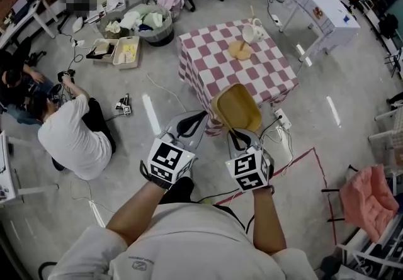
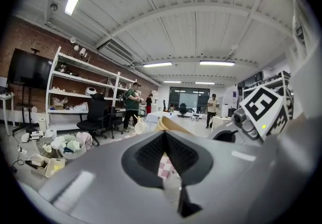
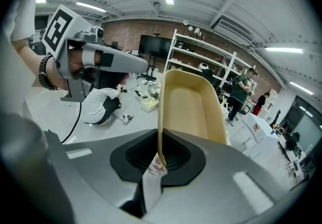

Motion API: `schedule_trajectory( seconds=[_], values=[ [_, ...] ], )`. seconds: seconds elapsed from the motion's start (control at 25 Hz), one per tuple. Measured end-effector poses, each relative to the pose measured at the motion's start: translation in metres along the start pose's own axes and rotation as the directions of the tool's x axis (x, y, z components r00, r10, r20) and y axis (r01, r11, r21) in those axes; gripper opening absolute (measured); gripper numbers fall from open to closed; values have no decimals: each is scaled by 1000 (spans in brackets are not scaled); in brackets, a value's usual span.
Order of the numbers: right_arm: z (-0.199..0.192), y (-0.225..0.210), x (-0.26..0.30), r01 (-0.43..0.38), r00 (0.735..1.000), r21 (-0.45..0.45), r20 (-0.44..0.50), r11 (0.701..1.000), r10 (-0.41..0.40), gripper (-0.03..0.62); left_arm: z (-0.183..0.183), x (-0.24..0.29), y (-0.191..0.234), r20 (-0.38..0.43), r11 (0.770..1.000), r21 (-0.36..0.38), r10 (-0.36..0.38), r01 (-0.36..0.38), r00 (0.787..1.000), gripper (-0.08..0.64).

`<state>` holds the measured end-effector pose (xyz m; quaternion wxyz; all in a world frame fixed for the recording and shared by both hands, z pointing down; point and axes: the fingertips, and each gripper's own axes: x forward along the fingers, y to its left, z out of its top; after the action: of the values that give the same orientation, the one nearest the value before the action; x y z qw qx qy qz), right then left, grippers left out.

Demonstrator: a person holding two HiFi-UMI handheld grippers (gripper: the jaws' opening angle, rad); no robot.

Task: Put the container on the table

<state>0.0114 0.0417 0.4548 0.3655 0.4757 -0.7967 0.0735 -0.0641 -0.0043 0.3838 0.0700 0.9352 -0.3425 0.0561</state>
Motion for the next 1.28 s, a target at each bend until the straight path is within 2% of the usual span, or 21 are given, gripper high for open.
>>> schedule_trajectory(
  seconds=[0.32,0.72,1.28],
  values=[
    [28,-28,59,59,997,59,-49,997,-56,31,-1,39,68,-19,998,-10,-59,59,998,6],
    [36,-50,104,51,996,78,-75,996,-45,31,-9,75,98,-18,997,-37,-75,75,997,6],
    [20,-140,190,-64,993,38,-100,997,68,31,-26,187,137,-47,998,-55,13,-16,999,6]
  ],
)
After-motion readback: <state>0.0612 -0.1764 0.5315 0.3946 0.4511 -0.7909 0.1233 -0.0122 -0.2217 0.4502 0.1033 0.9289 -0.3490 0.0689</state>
